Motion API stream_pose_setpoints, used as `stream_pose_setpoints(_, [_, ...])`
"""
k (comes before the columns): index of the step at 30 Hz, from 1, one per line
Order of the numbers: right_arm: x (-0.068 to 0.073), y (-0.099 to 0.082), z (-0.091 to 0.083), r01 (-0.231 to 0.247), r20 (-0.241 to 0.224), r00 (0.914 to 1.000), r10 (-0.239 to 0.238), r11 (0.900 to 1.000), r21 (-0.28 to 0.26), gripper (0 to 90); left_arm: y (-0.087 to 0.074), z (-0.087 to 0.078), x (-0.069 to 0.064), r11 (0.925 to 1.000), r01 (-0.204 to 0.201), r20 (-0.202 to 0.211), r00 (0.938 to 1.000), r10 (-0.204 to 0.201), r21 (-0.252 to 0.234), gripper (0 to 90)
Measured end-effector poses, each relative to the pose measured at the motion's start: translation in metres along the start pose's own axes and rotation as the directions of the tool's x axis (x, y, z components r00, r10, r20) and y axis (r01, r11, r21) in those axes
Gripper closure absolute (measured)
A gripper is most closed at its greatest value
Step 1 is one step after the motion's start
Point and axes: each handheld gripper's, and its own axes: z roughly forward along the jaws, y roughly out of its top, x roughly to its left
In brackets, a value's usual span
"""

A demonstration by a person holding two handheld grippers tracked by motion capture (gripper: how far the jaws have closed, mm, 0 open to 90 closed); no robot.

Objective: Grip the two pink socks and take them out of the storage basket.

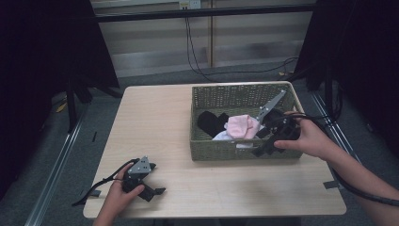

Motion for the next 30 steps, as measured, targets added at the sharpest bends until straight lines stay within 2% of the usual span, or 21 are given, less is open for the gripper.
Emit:
stream_pose_setpoints(6, [-0.017,0.01,-0.008,-0.024,0.046,0.9987,0.025,0.9995,-0.022,23.2,0.0,0.0,0.0,1.0,0.0,0.0,1.0,0.0,0.0,0.0])
stream_pose_setpoints(8, [-0.023,0.013,-0.008,-0.051,0.061,0.9967,0.052,0.9984,-0.024,23.3,0.0,0.0,0.0,1.0,0.0,0.0,1.0,0.0,0.0,0.0])
stream_pose_setpoints(11, [-0.033,0.015,-0.008,-0.066,0.097,0.993,0.068,0.9976,-0.023,23.9,0.0,0.0,0.0,1.0,-0.001,0.0,1.0,0.001,0.0,0.0])
stream_pose_setpoints(14, [-0.047,0.016,-0.004,-0.108,0.1,0.9888,0.11,0.9938,-0.027,25.7,0.0,0.0,0.0,1.0,-0.003,0.0,1.0,0.003,0.0,0.0])
stream_pose_setpoints(23, [-0.078,0.02,0.016,-0.196,0.142,0.9692,0.201,0.9794,-0.049,27.7,0.0,0.0,0.0,1.0,-0.003,0.0,1.0,0.003,0.001,0.0])
stream_pose_setpoints(26, [-0.086,0.02,0.024,-0.217,0.173,0.96,0.22,0.9755,-0.035,29.0,0.0,0.0,0.0,1.0,-0.003,-0.001,1.0,0.003,0.001,0.0])
stream_pose_setpoints(30, [-0.095,0.019,0.034,-0.245,0.182,0.9515,0.248,0.9688,-0.036,30.3,0.0,0.0,0.0,1.0,-0.003,0.0,1.0,0.003,0.001,0.0])
